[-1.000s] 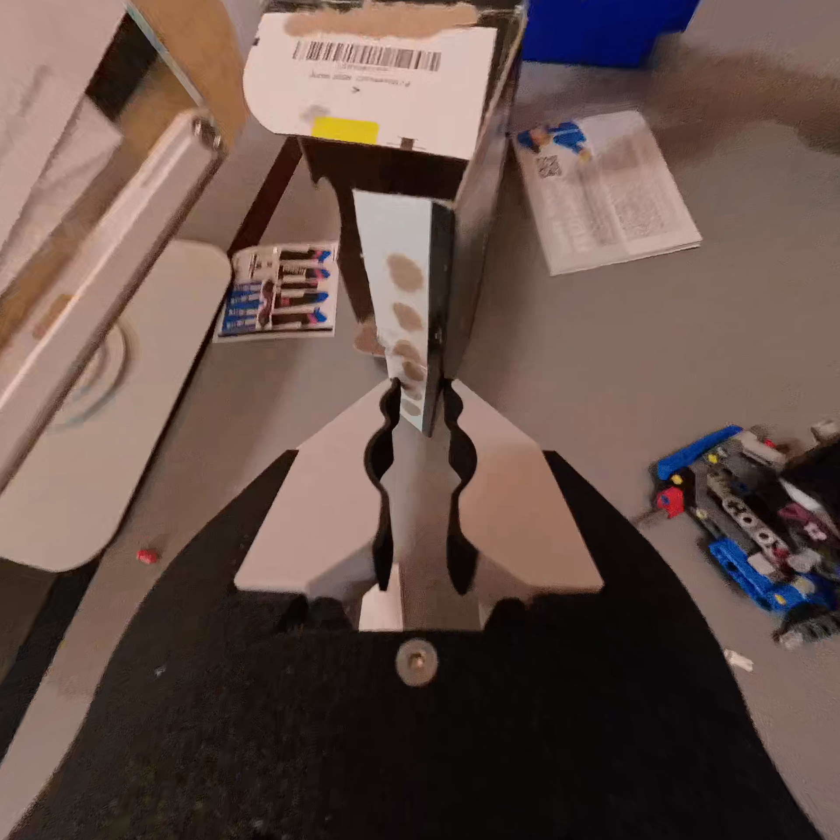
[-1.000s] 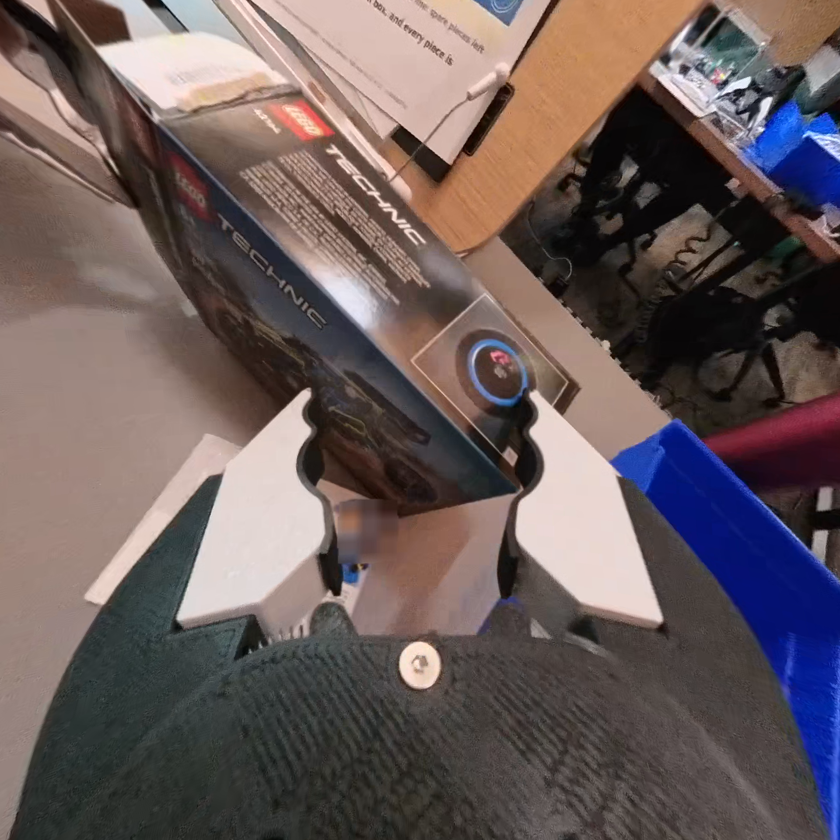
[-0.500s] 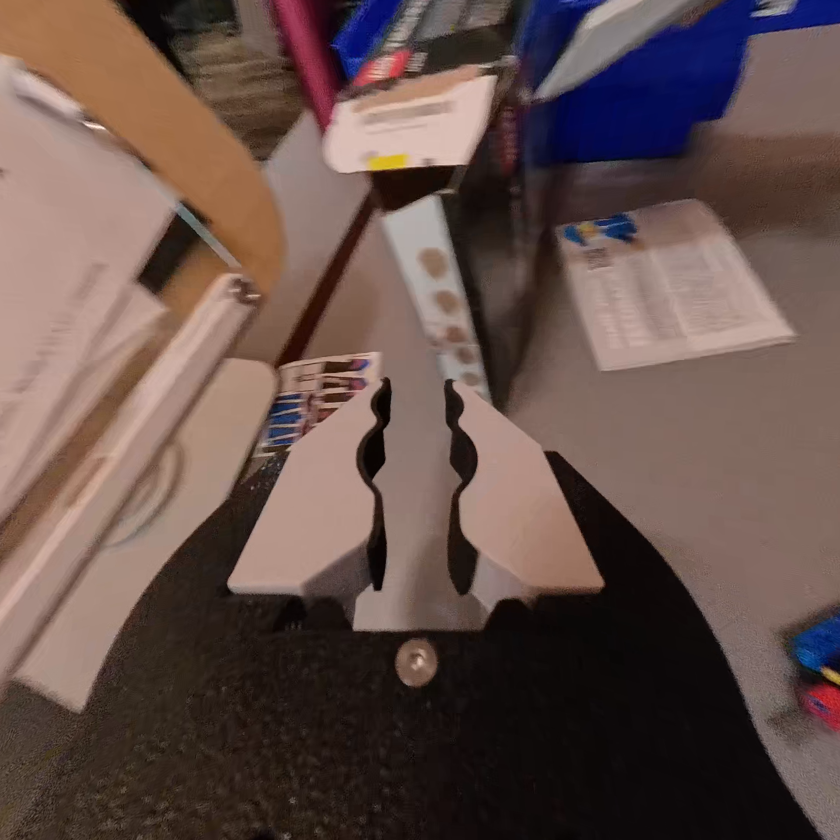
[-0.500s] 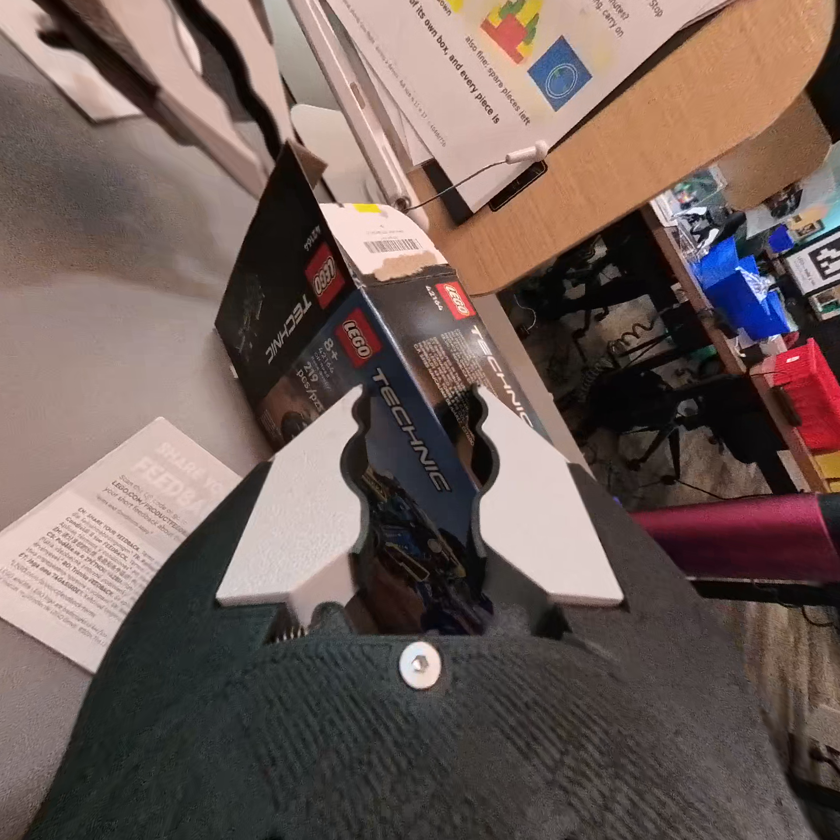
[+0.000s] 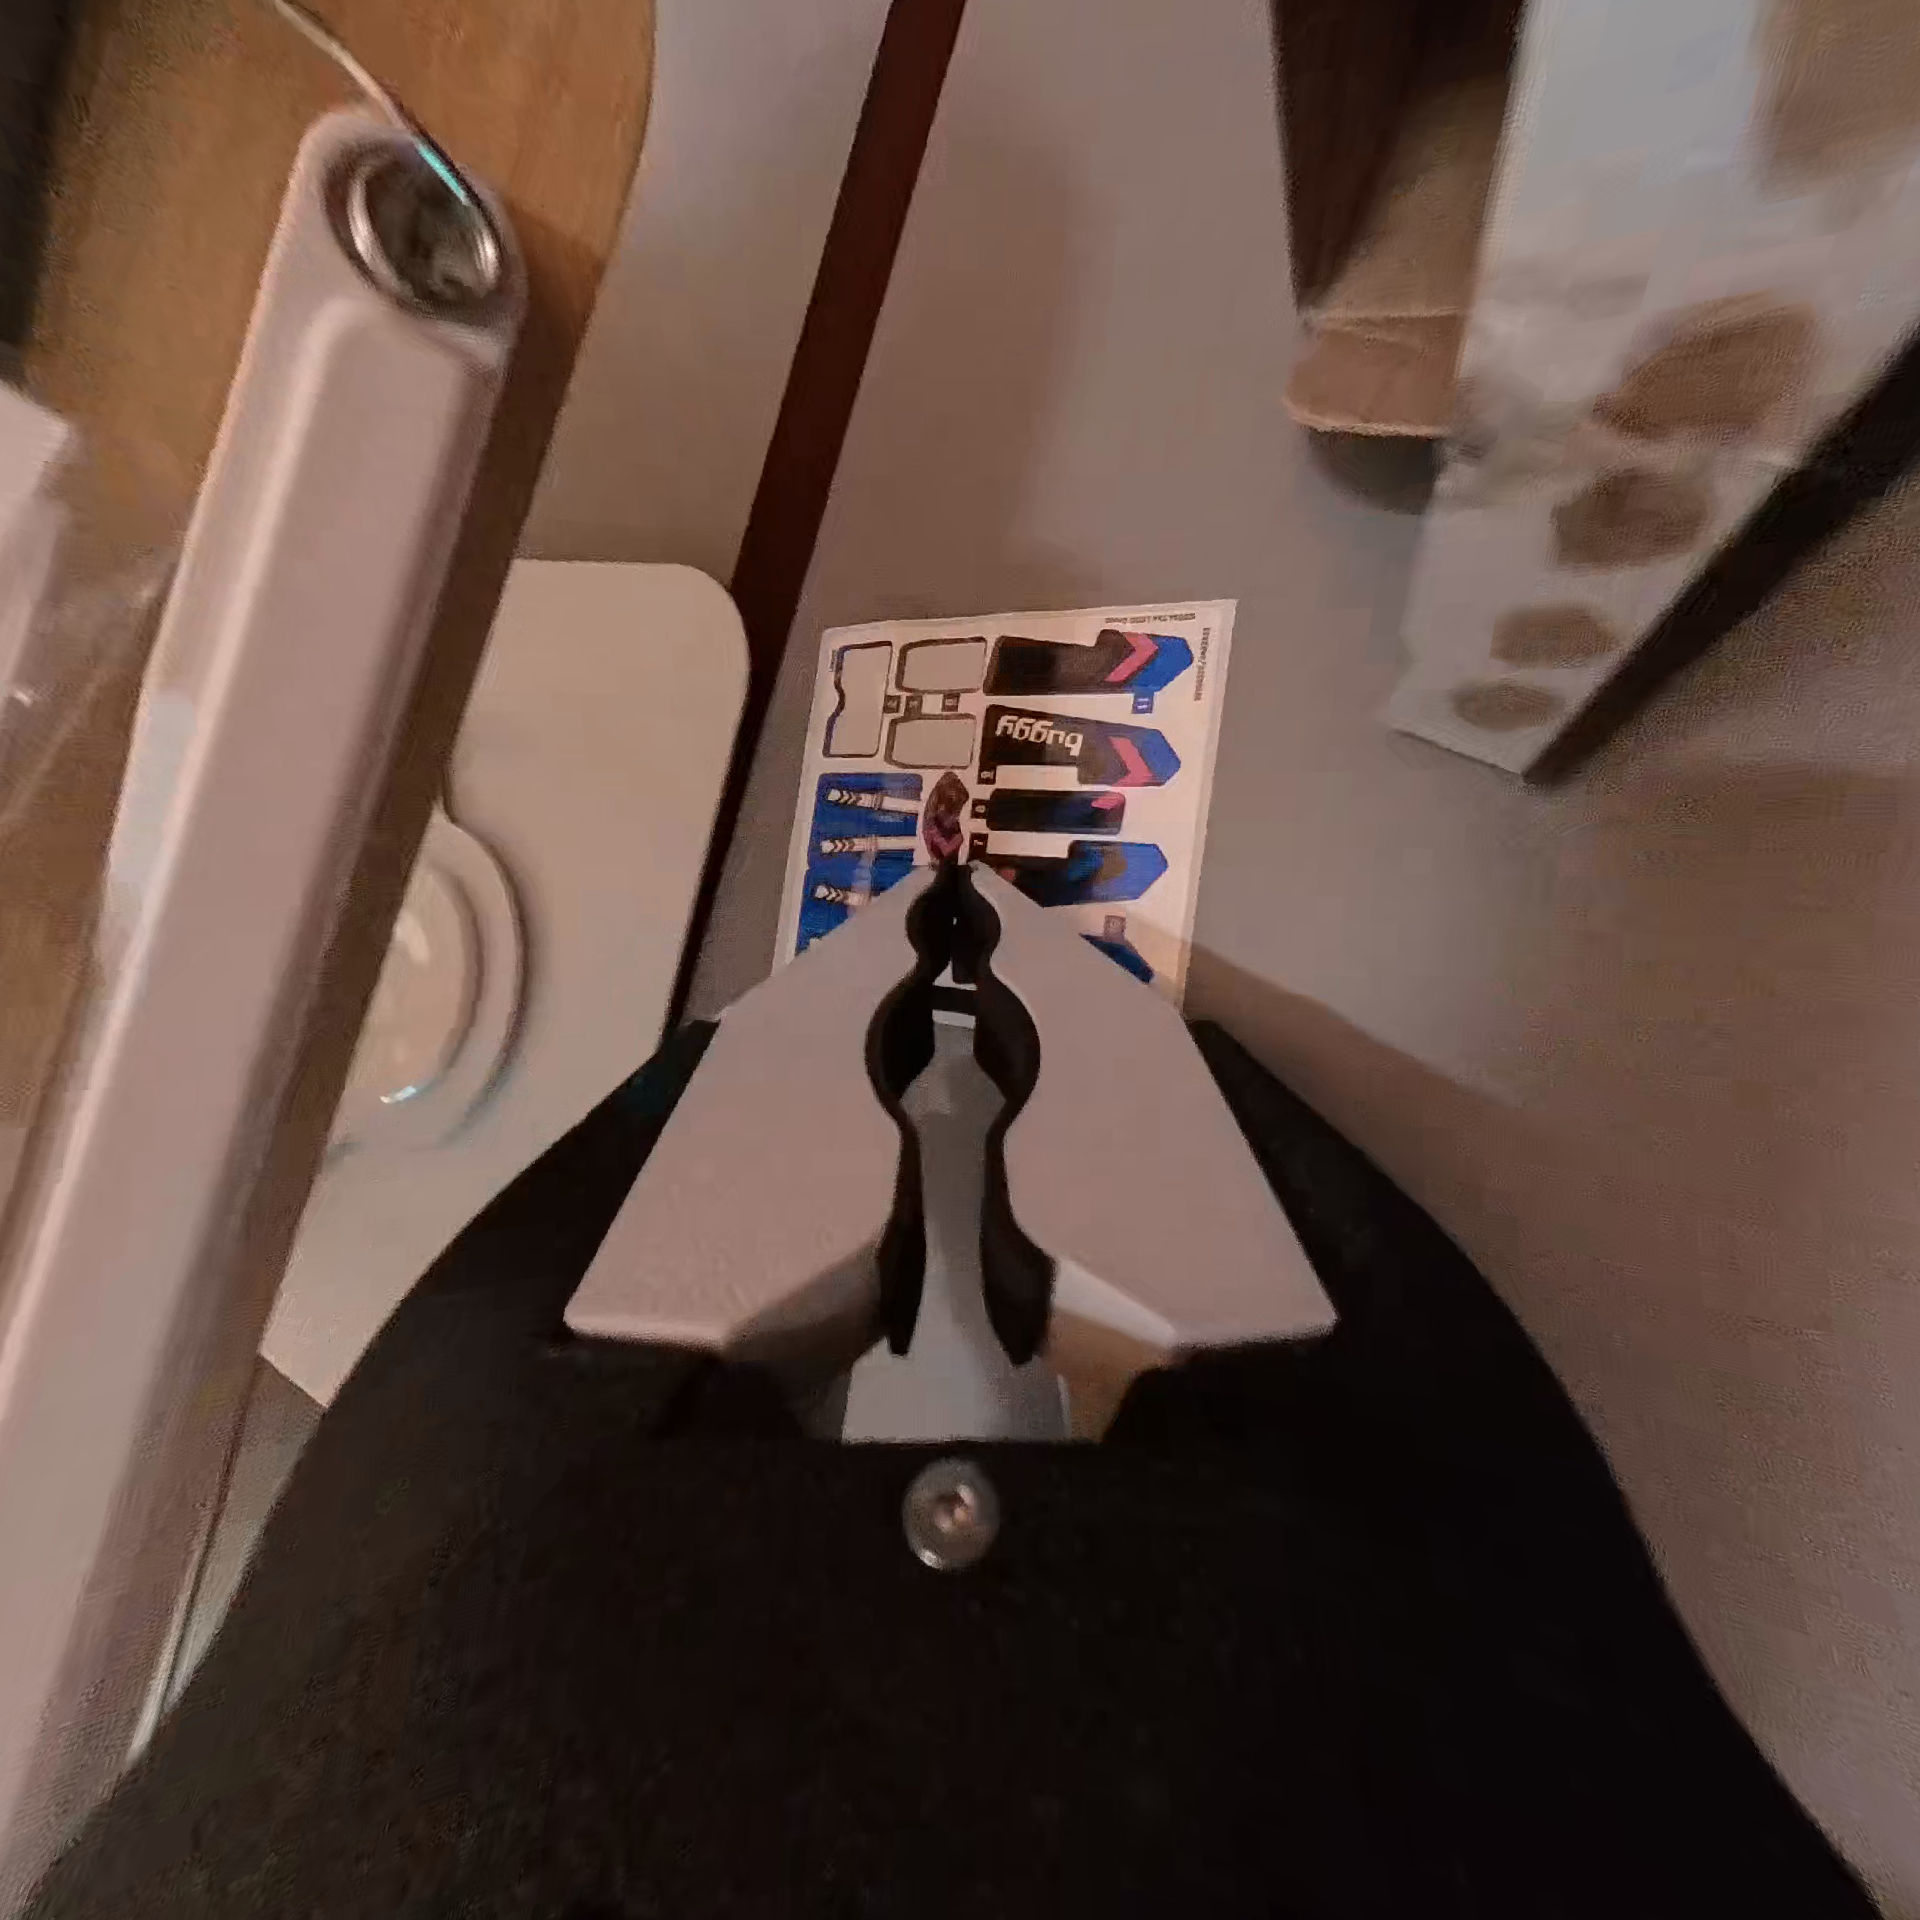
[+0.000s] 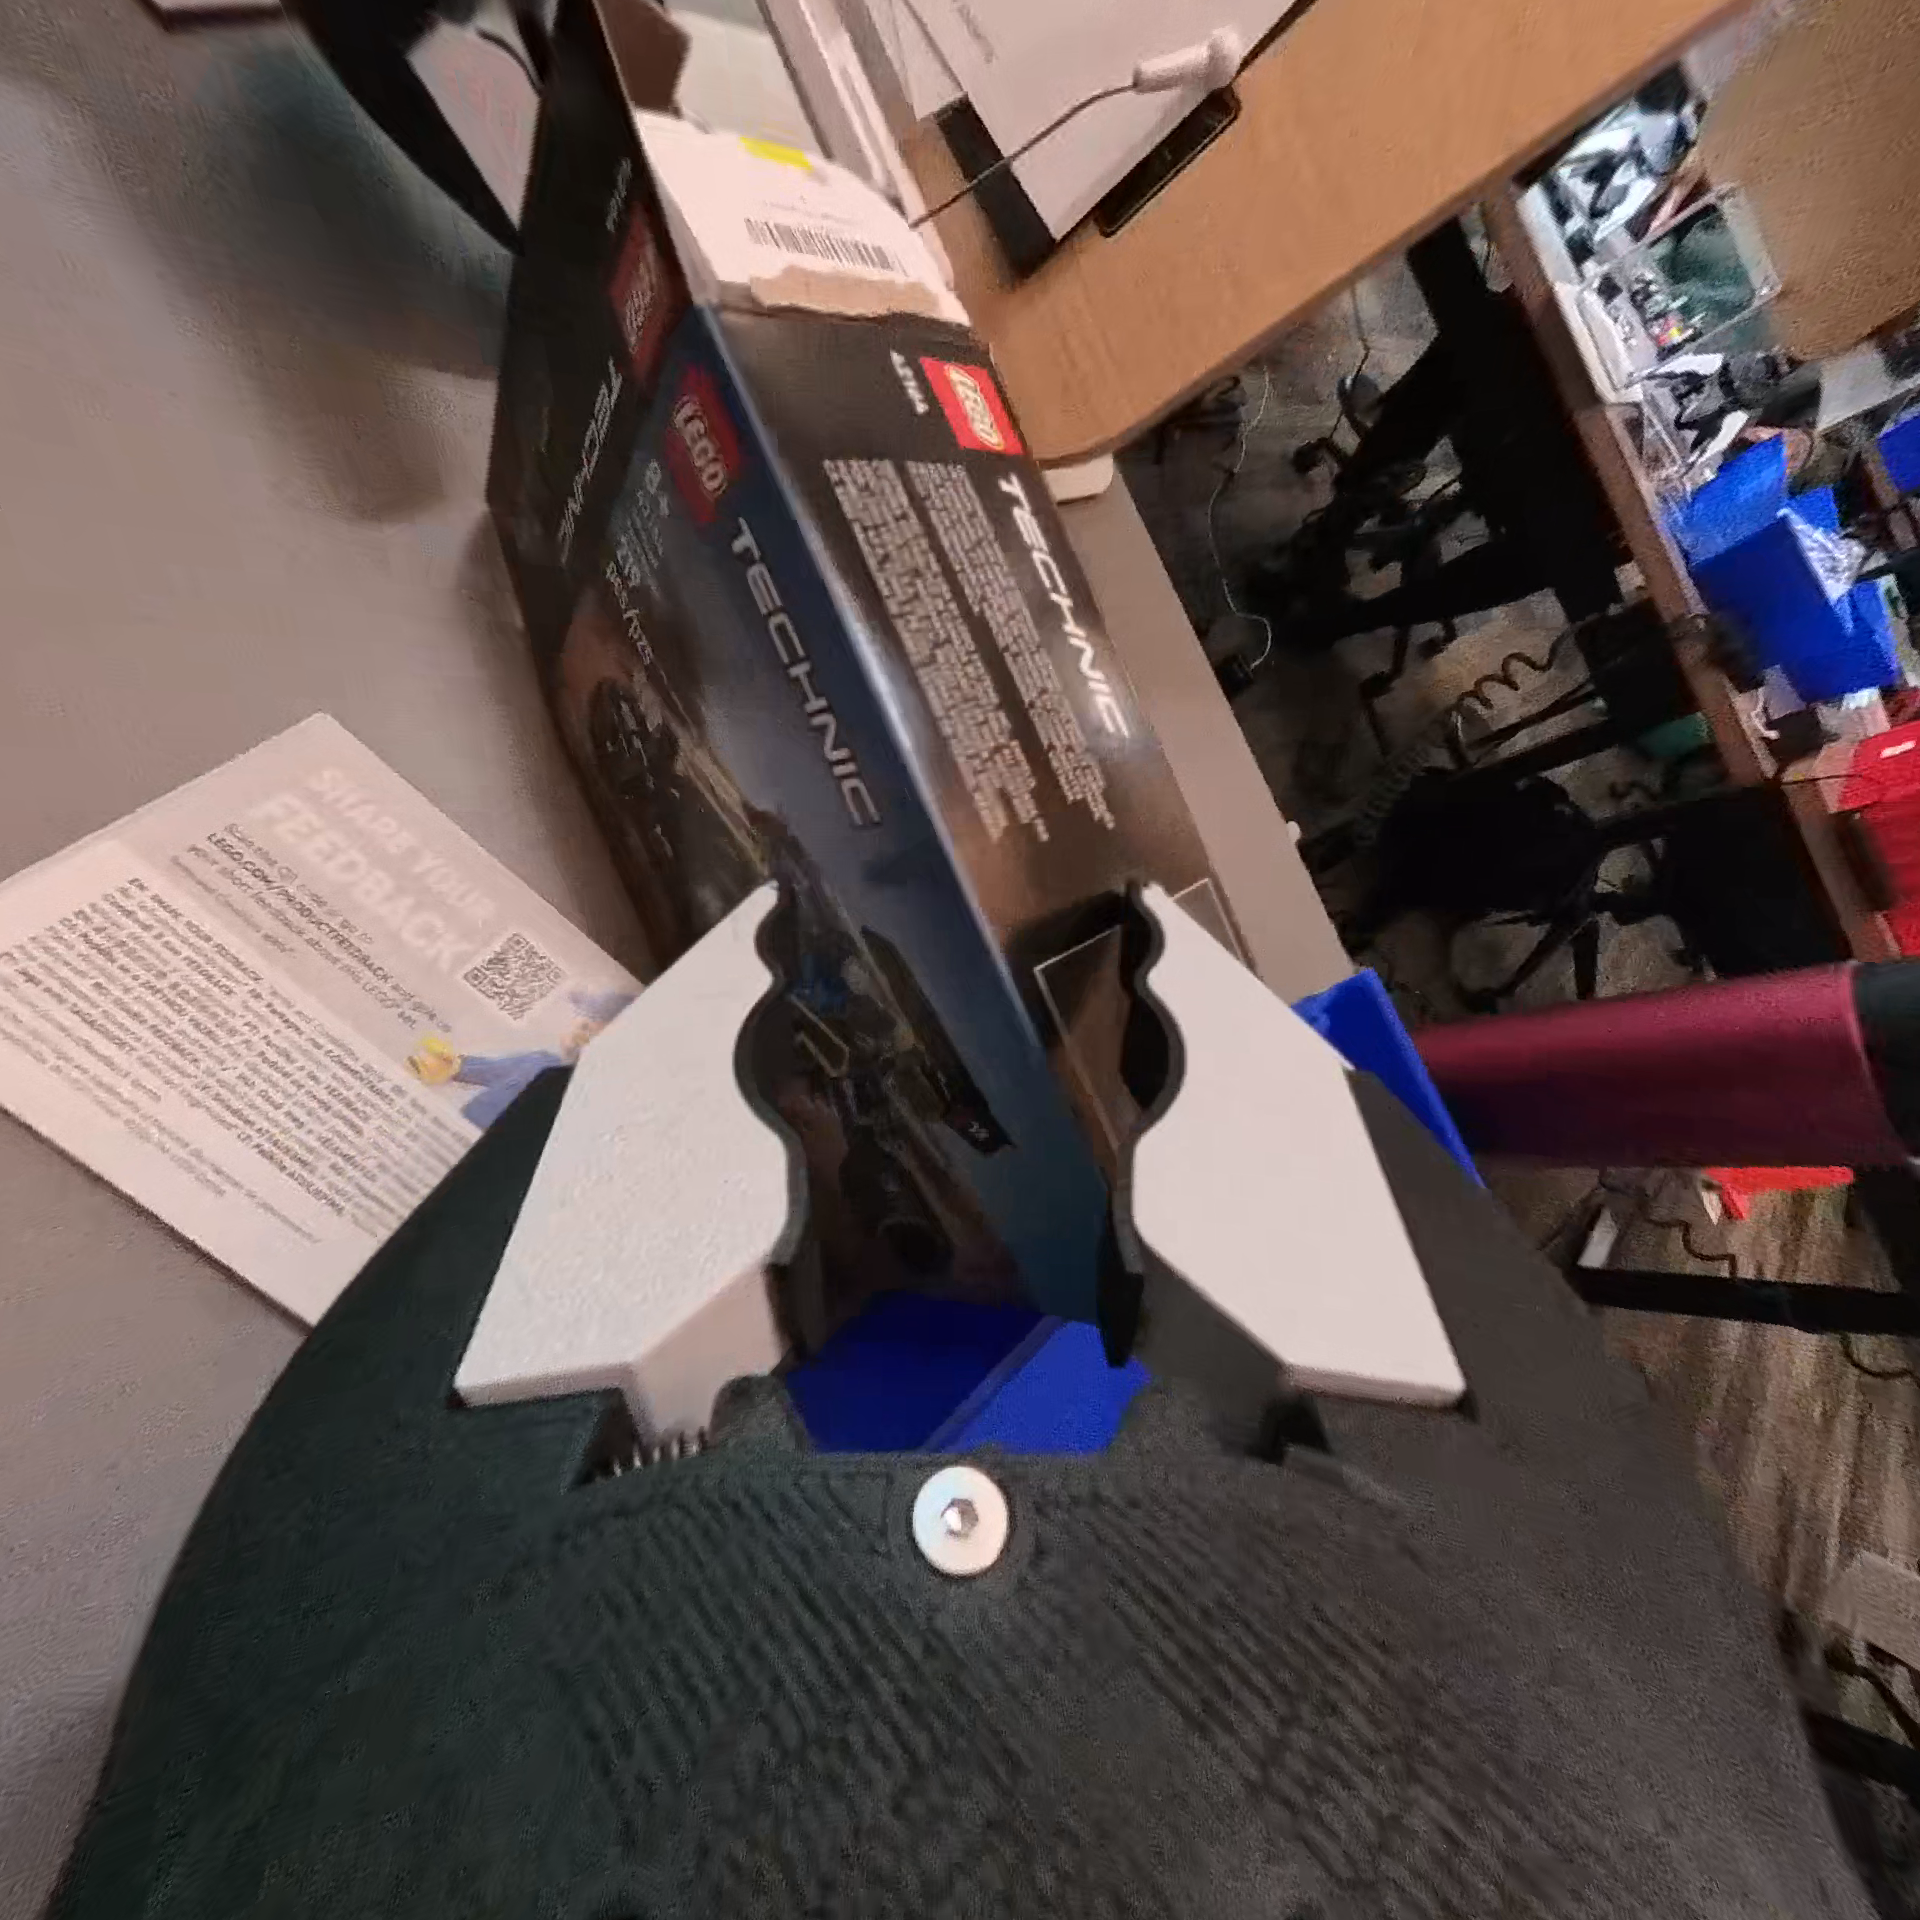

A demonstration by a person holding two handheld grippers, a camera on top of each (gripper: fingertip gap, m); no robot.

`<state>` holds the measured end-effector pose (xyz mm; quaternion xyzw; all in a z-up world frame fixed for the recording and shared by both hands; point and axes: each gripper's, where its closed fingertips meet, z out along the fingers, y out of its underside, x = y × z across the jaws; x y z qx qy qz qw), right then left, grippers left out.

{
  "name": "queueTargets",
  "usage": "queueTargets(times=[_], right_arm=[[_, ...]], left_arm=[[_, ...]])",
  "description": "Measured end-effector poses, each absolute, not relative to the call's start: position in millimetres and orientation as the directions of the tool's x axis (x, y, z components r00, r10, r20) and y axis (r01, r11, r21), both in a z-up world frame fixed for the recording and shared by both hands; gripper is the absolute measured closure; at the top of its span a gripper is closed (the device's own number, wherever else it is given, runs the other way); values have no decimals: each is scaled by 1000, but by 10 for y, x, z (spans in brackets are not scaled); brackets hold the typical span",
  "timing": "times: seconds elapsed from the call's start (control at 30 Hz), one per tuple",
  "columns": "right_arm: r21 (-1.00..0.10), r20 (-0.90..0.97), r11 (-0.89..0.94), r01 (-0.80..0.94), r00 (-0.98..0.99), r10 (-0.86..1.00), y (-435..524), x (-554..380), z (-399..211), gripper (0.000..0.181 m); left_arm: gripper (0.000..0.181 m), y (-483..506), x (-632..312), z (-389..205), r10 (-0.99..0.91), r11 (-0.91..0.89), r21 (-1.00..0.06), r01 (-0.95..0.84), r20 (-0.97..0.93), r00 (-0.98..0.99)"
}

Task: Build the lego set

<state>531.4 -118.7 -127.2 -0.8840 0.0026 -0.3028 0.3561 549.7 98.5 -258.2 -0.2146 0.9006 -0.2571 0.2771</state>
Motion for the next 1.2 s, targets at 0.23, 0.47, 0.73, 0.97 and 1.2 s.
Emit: queueTargets(times=[0.23, 0.47, 0.73, 0.97, 1.2], right_arm=[[-585, 631, -764, 273, 745, -216, -939, 5459, -1297, 122], [-593, 705, -717, 367, 667, -241, -389, 5414, -1332, 118], [-568, 713, -752, 336, 658, -244, -146, 5491, -1357, 111], [-656, 695, -668, 350, 626, -354, -325, 5100, -833, 117], [-682, 651, -639, 355, 692, -311, -334, 4328, -976, 120]], left_arm=[[181, 1267, 4414, -2581, -680, 662, -585, -468, -206, -703], [181, 1438, 3957, -2511, -772, 568, -656, -496, -215, -599], [152, 2213, 3947, -2305, -809, 552, -597, -583, -212, -549], [134, 2386, 3914, -2541, -591, 758, -447, -475, -162, -790], [177, 2261, 3911, -2579, -559, 759, -422, -496, -29, -829]])
